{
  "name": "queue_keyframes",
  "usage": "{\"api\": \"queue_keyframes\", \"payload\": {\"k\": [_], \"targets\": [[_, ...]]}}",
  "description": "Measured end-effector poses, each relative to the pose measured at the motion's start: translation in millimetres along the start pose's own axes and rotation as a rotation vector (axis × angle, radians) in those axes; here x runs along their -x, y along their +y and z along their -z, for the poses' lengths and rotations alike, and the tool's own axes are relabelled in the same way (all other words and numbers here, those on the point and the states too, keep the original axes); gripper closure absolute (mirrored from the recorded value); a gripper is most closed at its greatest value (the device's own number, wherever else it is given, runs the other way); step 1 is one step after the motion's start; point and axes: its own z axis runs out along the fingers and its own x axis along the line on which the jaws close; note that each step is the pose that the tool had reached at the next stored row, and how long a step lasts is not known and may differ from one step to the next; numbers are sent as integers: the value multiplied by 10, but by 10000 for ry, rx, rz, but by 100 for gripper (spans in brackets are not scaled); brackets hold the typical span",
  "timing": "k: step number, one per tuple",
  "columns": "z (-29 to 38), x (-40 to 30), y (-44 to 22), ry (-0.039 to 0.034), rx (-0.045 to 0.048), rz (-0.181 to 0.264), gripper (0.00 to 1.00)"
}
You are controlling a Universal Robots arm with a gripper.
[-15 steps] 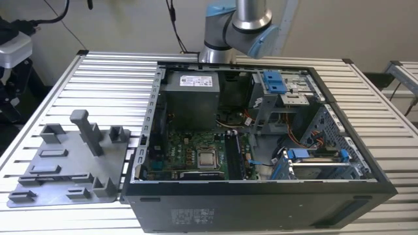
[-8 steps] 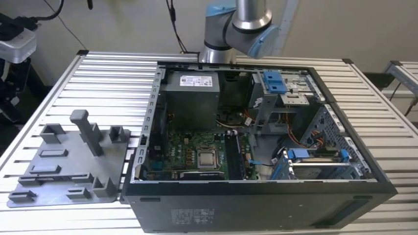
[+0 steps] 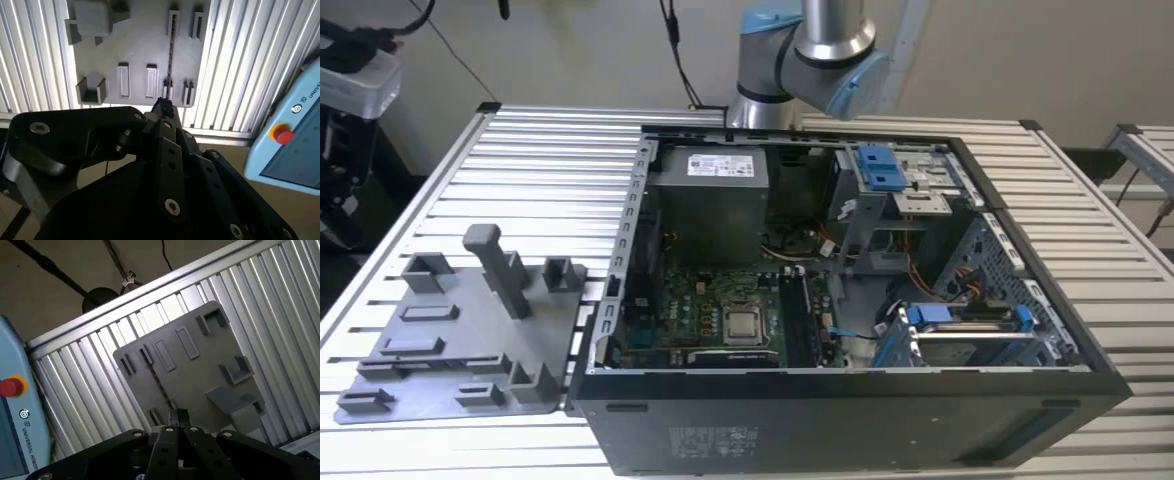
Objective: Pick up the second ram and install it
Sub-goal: 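Pick up the second ram and move it above second insertion slot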
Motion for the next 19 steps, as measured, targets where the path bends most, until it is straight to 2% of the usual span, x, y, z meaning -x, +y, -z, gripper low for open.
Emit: {"api": "queue_keyframes", "payload": {"k": [16, 19], "targets": [[-9, 6, 3, 84, 39, 2845, 89], [-9, 7, 3, 88, 41, 3029, 89]]}}
